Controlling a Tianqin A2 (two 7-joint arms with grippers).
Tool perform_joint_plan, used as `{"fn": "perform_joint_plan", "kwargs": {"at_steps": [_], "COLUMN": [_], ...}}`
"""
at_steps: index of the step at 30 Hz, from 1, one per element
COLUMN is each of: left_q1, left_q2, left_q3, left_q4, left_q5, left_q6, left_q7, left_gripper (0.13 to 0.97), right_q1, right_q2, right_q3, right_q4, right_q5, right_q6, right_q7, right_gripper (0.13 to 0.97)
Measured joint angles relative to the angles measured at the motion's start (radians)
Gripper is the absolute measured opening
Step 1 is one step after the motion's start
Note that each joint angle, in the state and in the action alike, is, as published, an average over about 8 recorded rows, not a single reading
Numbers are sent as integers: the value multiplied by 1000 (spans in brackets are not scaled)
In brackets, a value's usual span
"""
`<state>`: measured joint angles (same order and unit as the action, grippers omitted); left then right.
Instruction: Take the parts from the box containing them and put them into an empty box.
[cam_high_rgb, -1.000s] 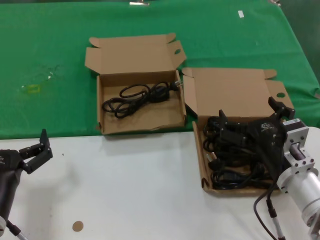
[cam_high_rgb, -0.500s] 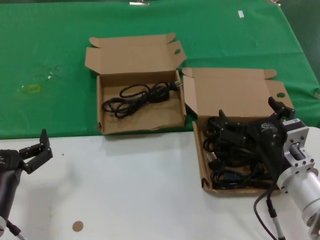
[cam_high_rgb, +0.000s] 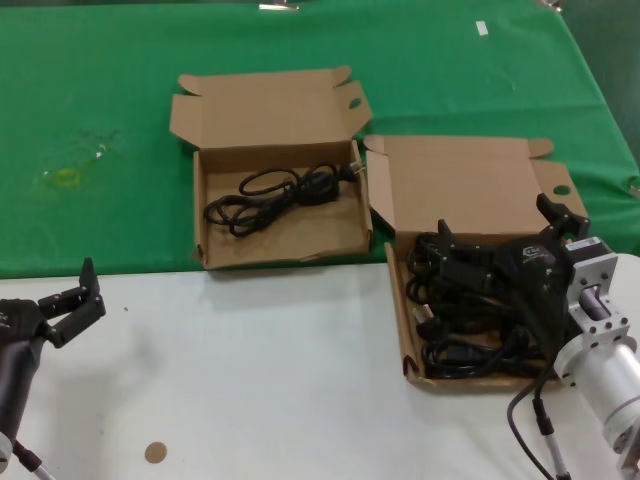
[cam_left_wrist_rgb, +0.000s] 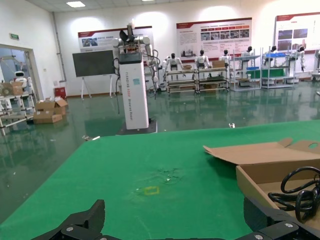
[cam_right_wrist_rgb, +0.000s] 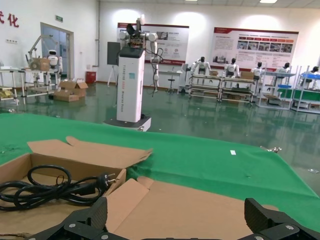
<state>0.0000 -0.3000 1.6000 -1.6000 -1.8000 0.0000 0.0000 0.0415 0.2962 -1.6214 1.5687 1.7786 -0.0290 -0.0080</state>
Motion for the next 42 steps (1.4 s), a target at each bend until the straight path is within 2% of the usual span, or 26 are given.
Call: {"fn": "perform_joint_plan", "kwargs": {"at_steps": [42], "left_q1": [0], "left_q2": [0], "left_q3": [0], "left_q4": [0], "left_q5": [0], "left_q6": [0], "left_q7": [0], "left_gripper": [966], "right_q1": [0], "right_q2": [0], "right_q3": [0], "right_q4": [0], "right_q5": [0], "right_q6": [0], "right_q7": [0], "right_gripper": [966]}}
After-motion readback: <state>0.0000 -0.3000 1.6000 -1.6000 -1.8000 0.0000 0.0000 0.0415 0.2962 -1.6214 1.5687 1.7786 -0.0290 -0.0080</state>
